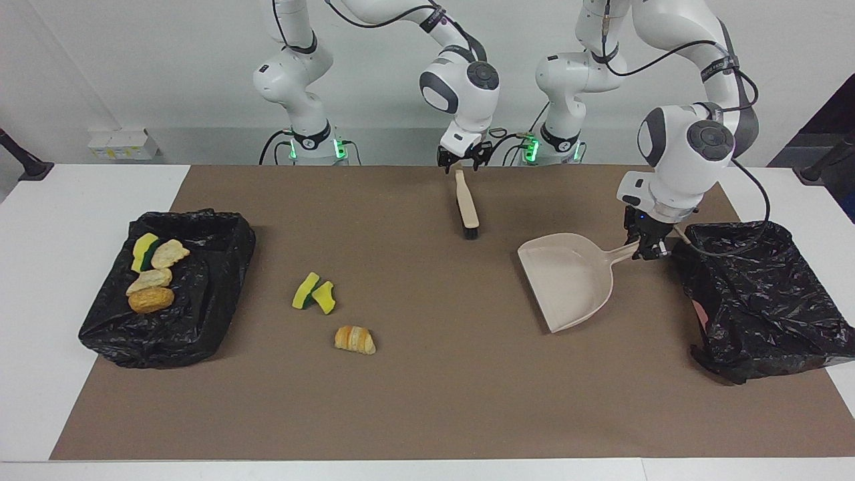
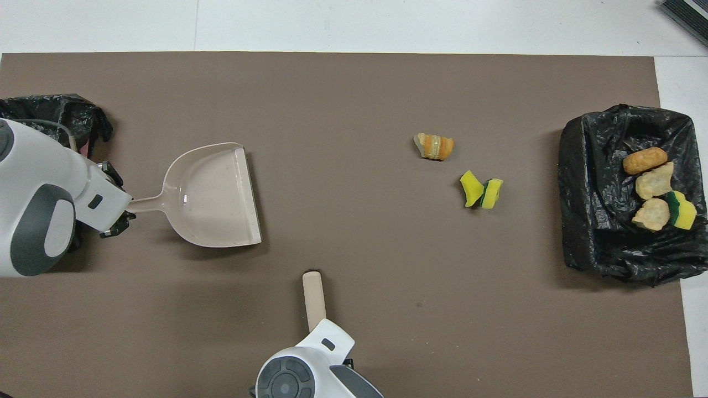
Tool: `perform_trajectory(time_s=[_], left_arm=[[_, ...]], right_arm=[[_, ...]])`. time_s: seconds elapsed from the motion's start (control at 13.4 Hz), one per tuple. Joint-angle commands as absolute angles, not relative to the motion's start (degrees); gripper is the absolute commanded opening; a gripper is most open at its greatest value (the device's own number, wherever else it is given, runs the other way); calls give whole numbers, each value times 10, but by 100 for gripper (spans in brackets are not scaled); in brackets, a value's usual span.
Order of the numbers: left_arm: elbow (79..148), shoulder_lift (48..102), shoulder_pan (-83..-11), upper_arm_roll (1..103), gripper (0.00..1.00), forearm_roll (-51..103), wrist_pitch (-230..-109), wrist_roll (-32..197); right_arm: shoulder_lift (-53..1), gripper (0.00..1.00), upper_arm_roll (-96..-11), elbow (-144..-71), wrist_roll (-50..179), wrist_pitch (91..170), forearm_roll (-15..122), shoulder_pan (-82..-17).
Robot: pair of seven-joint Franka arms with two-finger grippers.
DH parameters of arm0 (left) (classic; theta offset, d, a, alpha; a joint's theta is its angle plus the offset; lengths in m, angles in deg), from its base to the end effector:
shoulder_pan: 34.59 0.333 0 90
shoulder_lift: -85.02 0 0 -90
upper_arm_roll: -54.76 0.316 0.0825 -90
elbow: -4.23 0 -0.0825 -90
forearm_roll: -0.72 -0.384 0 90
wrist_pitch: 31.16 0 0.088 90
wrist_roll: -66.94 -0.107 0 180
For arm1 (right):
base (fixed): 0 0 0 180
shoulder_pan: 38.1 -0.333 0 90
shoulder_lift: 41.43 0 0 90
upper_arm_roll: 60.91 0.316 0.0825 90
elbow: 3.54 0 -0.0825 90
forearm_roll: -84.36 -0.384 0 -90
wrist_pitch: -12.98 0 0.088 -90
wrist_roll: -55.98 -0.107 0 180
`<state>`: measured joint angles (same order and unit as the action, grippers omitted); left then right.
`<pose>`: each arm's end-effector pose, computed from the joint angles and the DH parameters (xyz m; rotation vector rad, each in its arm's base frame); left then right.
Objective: Sweep and dump trash in bin
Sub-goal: 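Grasp the brush with the right gripper and carry it behind the scraps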
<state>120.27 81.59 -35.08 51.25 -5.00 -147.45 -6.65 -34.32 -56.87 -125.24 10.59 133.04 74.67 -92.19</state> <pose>0.5573 -0.0329 0.4150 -2.3703 1.9983 0.1453 0.2801 0.4653 0.3416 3.0903 0.1956 -0.3276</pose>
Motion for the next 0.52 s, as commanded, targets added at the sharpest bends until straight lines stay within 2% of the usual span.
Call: perform_trajectory(time_s=[0.0,0.15,0.3,0.37,0.45], left_arm=[[1226,837,-345,509,0,-58,-1490,-58],[1225,837,-345,509,0,-58,-1490,-55],[1226,838,-347,509,0,-58,-1490,-55],[1226,838,-347,509,0,-59,-1490,-56],[1227,838,-347,509,0,-59,-1488,-58]], right_arm=[[-369,73,-567,-1284,103,1336,734,-922],[-372,60,-567,-1290,98,1336,732,-922],[-372,23,-567,-1291,100,1335,712,-922],[-372,0,-567,-1291,97,1334,711,-922],[-372,0,-567,-1290,95,1331,710,-922]])
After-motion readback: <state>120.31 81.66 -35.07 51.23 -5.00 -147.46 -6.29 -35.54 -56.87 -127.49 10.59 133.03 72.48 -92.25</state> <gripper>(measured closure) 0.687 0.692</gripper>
